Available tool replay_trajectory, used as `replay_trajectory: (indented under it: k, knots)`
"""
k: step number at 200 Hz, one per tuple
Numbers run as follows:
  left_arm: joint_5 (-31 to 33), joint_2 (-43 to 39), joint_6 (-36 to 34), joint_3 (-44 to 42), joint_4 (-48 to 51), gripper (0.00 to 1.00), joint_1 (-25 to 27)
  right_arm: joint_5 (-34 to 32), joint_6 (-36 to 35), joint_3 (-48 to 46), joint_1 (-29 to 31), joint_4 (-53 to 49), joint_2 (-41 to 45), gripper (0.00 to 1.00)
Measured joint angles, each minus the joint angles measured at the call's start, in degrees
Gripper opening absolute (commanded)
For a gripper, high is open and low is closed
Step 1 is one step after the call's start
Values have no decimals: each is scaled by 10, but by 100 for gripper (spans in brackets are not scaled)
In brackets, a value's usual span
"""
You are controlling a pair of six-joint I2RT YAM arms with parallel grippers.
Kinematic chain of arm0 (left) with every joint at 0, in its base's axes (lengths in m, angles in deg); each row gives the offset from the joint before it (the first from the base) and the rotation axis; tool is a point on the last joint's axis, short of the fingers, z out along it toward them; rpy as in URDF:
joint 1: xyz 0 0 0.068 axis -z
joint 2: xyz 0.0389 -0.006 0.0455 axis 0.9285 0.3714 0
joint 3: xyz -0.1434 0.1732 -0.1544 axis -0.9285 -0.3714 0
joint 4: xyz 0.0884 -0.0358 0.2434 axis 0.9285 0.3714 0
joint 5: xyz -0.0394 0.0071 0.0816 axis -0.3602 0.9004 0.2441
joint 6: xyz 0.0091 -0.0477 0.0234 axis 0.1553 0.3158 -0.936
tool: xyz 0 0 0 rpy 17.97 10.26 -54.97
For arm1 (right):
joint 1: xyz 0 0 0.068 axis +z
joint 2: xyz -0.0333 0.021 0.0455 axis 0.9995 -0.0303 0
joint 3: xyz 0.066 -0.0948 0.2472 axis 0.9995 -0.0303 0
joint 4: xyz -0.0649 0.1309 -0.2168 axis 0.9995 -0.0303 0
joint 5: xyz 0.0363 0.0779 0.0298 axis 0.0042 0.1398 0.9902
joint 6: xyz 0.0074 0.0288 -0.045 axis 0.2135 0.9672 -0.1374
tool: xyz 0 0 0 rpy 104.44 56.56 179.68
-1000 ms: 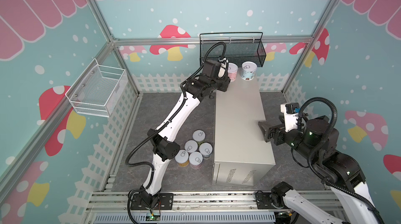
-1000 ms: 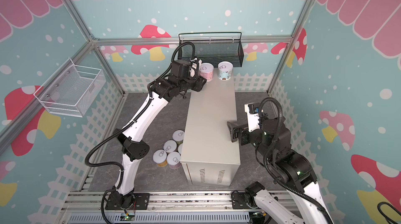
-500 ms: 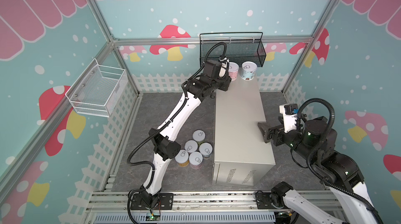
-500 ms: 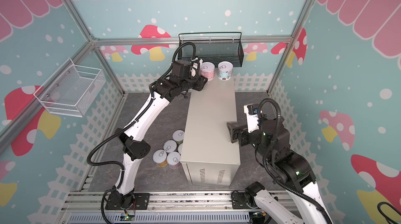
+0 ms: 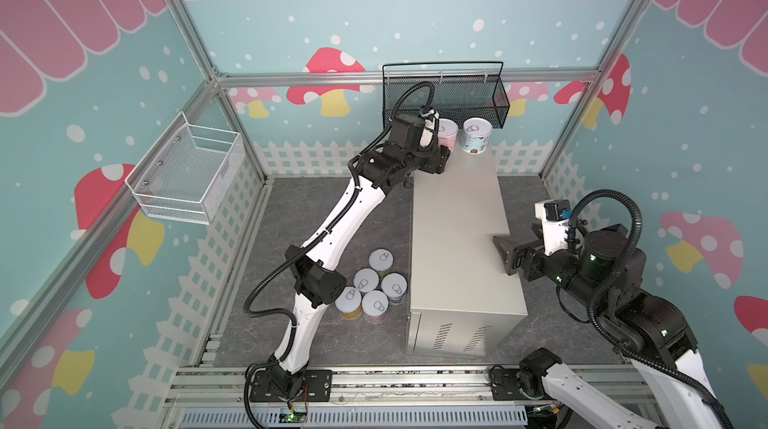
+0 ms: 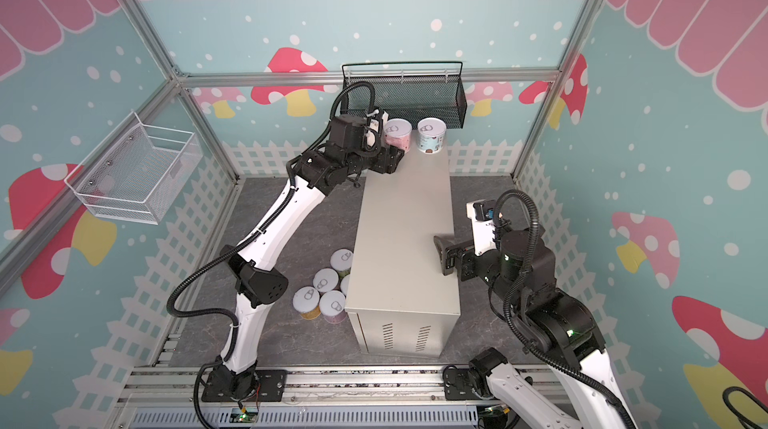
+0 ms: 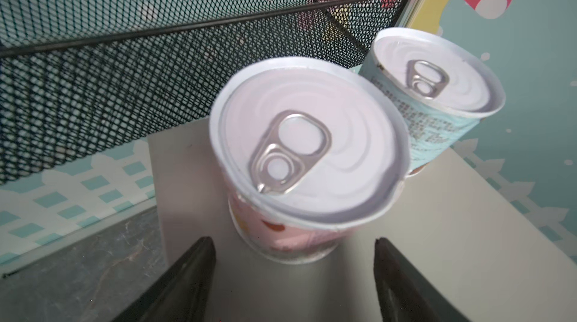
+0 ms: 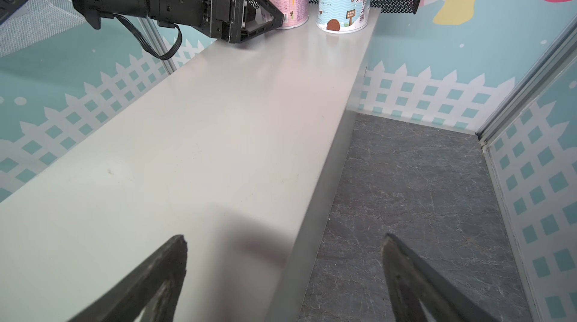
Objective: Place and organize the canned foods onto the counter
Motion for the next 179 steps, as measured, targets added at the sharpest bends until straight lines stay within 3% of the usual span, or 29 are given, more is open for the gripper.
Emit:
replay_trajectory:
  k: [25,65,179]
  knots:
    - [0,-48,4,-68,-9,92,1,5,0,0,0,0,0,99]
    - [0,-191,7,-238,-22,99,6,19,-1,0,0,0,-3,100]
    - [57,-655,64,-695,4,99,9,81,-5,-10,0,47,-20,99]
